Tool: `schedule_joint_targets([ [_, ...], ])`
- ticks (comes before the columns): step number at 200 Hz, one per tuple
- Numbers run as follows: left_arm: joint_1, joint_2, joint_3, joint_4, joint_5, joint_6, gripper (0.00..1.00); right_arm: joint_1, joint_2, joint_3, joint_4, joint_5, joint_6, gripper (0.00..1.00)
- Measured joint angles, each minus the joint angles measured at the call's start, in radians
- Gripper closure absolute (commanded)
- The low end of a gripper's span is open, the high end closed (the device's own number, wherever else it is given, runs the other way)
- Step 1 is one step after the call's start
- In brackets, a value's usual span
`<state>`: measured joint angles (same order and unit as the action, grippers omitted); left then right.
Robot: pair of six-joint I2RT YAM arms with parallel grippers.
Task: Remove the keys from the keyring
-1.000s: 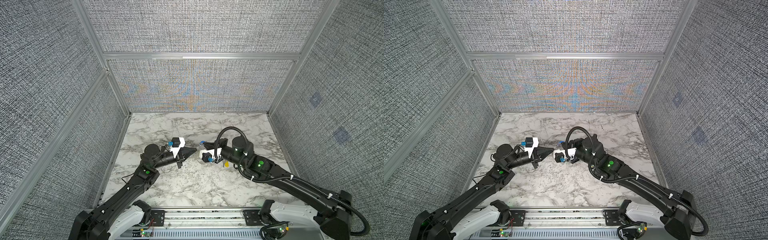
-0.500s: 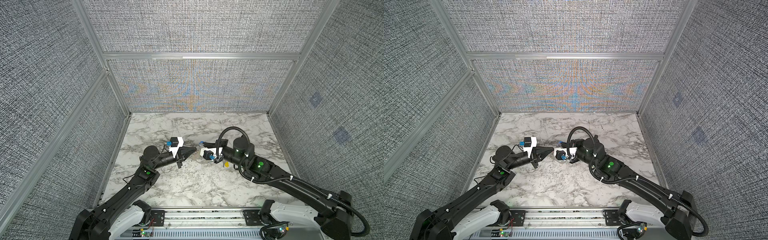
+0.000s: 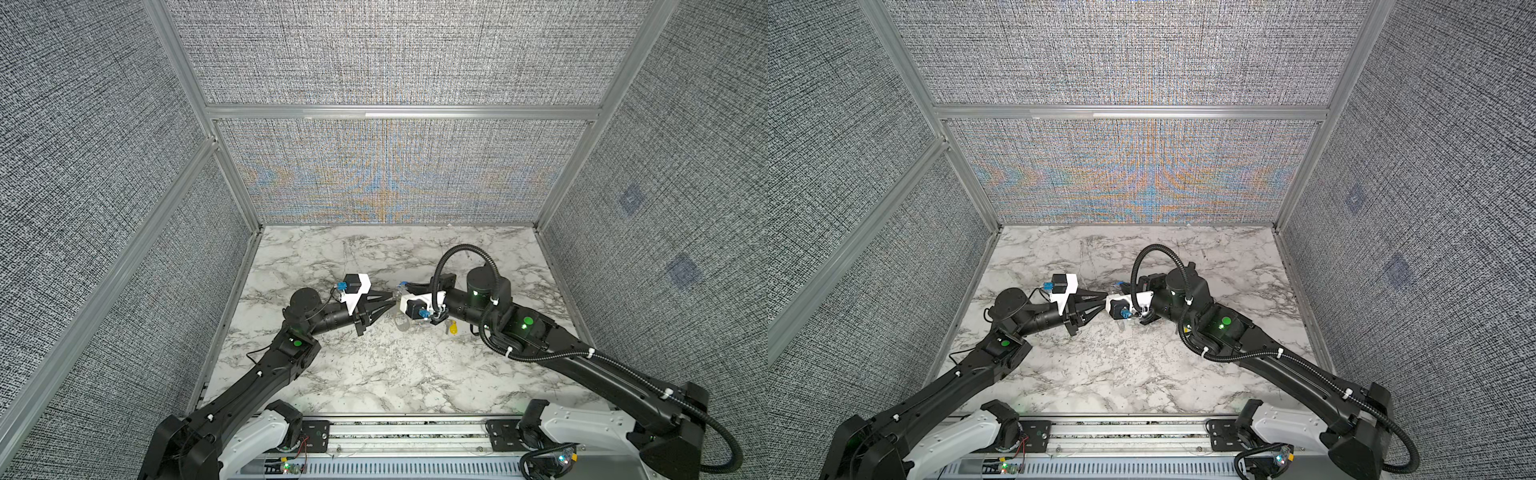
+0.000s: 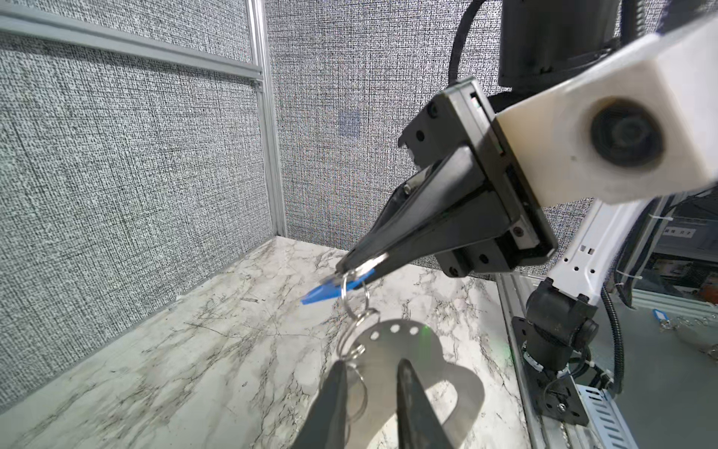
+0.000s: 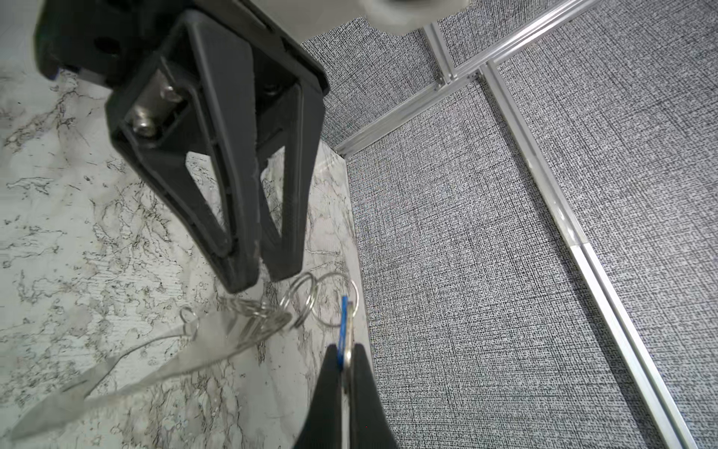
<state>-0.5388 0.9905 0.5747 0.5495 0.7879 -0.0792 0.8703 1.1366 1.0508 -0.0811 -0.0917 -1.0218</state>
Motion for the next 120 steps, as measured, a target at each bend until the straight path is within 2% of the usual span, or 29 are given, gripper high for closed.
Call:
schedule_joint_targets([
  [47,0.0,-0.027,0.105,-0.189,-0.013,0.169,0.7,0.0,0.002,0.023,-0.051,-0.042,-0.03,1.0],
  [87,0.0,0.006,0.194,-0.376,-0.037,0.34,0.7,0.0,0.002,0.043,-0.076,-0.079,-0.044,1.0],
  [120,0.0,0.005,0.218,-0.457,-0.072,0.42,0.7,0.0,0.002,0.053,-0.094,-0.097,-0.051,1.0],
])
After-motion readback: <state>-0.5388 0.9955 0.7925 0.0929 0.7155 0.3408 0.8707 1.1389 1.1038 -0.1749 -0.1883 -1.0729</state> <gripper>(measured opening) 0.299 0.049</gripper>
